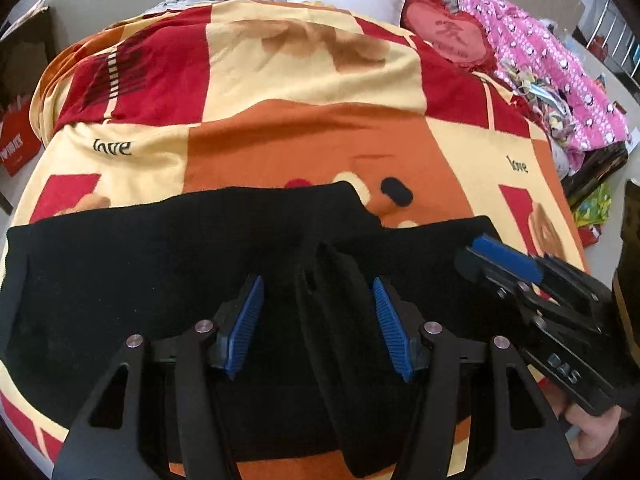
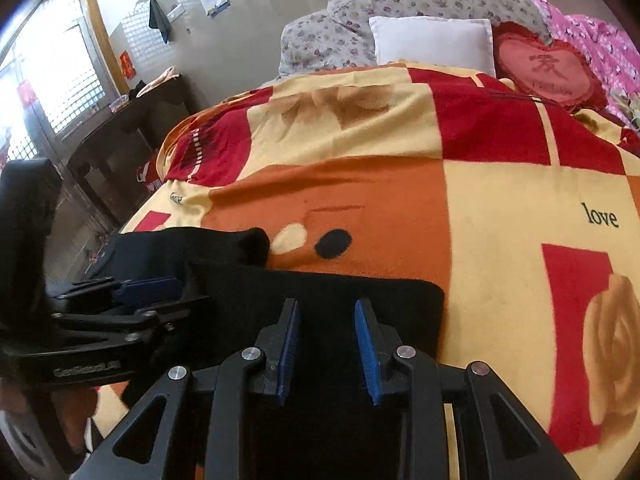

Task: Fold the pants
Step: 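Lay the folded leg down with the right gripper and open it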

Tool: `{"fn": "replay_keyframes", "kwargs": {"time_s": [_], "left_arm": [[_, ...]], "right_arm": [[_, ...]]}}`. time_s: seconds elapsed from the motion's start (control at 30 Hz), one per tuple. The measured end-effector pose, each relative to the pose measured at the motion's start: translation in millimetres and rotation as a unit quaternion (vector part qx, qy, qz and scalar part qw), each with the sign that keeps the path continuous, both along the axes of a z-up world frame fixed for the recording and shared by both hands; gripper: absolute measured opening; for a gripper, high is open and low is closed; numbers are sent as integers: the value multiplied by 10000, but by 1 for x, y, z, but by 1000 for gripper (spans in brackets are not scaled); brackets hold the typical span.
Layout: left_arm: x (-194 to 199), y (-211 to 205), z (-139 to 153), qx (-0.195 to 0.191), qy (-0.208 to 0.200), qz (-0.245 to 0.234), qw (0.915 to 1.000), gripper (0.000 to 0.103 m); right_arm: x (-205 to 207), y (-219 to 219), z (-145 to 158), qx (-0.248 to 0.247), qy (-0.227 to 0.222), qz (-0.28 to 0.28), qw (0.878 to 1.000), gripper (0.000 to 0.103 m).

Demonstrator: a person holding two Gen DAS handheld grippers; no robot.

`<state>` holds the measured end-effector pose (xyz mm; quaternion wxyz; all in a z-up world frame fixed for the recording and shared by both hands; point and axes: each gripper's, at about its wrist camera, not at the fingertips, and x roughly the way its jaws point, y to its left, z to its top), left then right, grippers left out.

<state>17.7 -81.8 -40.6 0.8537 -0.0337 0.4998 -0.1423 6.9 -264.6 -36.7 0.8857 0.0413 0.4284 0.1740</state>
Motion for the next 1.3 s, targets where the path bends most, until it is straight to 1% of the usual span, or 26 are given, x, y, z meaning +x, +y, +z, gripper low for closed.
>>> {"fn": "replay_keyframes", "kwargs": {"time_s": [0.1, 0.23, 0.4, 0.57, 0.7, 0.8, 0.97, 1.1, 1.3], "left_arm": [[-1, 0, 1, -12, 3, -4, 10000, 57], [-4, 3, 5, -28, -24, 36, 10000, 57], [-13, 8, 12, 3, -137, 76, 9999, 57], [-21, 16, 16, 0, -155, 100, 9998, 57], [-30, 25, 15, 48, -178, 136, 9997, 57], [-34, 31, 11, 36, -143, 182, 9997, 57], [-32, 31, -1, 162, -25, 208, 9996, 57], [-32, 29, -2, 240, -76, 184, 9995, 57], [-33, 37, 3, 106, -55, 264, 9996, 57]], "right_arm": [[-13, 0, 5, 138, 50, 103, 9998, 28], [-30, 8, 7, 78, 42, 181, 9998, 28], [-43, 22, 10, 75, 30, 417, 9991, 28], [-41, 31, 8, -165, 36, 351, 9992, 29], [-38, 33, 6, -152, 79, 285, 9994, 29], [-35, 36, 3, -190, 109, 286, 9994, 29], [-29, 44, -4, -306, 123, 311, 9990, 30], [-23, 49, -7, -386, 81, 307, 9987, 31], [-18, 53, -5, -457, 86, 339, 9983, 33]]}}
